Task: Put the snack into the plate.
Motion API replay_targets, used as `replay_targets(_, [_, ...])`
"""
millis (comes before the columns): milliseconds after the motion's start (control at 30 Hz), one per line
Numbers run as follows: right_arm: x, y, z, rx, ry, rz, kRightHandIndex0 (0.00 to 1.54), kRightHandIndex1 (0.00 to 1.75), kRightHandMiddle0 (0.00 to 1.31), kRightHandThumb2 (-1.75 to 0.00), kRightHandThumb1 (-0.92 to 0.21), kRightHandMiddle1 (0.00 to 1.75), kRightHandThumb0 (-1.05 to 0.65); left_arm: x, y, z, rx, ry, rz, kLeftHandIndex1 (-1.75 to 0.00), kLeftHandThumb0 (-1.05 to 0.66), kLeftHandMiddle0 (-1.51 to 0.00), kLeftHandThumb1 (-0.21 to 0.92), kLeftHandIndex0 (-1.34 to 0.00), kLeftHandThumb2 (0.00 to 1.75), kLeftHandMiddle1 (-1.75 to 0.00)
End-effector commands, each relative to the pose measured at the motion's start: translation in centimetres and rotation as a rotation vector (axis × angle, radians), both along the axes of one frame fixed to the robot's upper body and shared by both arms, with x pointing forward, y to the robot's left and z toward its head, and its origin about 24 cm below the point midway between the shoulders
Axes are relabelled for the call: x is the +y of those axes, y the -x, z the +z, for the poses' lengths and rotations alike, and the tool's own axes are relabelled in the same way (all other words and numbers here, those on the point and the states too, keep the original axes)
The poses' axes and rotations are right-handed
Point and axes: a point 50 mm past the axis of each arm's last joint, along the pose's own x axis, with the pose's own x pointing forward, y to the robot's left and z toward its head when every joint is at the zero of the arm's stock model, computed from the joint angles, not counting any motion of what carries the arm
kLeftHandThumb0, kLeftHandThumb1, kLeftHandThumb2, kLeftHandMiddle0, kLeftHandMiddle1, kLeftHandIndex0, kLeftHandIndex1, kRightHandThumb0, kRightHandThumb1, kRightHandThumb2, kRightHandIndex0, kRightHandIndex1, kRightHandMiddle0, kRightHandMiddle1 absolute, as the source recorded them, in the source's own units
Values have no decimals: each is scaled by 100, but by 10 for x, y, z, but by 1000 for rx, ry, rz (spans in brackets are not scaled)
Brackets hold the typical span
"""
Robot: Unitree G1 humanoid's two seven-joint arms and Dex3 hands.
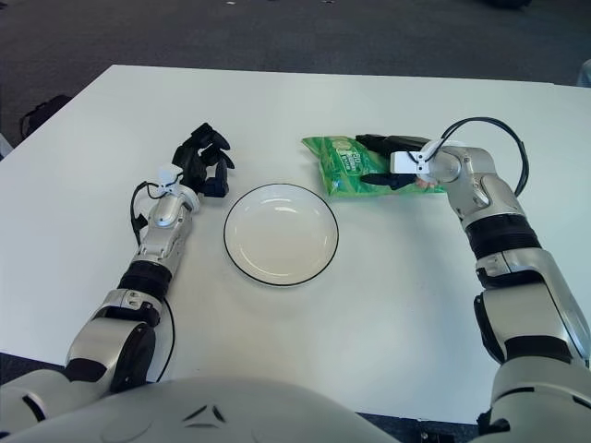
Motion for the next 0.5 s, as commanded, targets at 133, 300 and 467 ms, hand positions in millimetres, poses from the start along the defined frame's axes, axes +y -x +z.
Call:
replay_targets(133, [-3, 5, -22, 71, -17, -42, 0, 0, 0, -78, -92, 0, -105, 11, 20, -35, 125, 7, 62, -175, -1, -64, 13, -62, 153, -175])
replay_targets(300, [-3, 5, -28, 72, -30, -78, 0, 0, 0, -81, -92, 0, -105, 12, 21, -34, 120, 1, 61, -175, -1, -63, 14, -62, 153, -175])
replay_targets(467, [-7, 5, -42, 21, -43, -136, 2, 1, 2, -77, -92, 1, -103, 11, 21, -33, 119, -1, 56, -175, -1, -64, 13, -63, 153, -175])
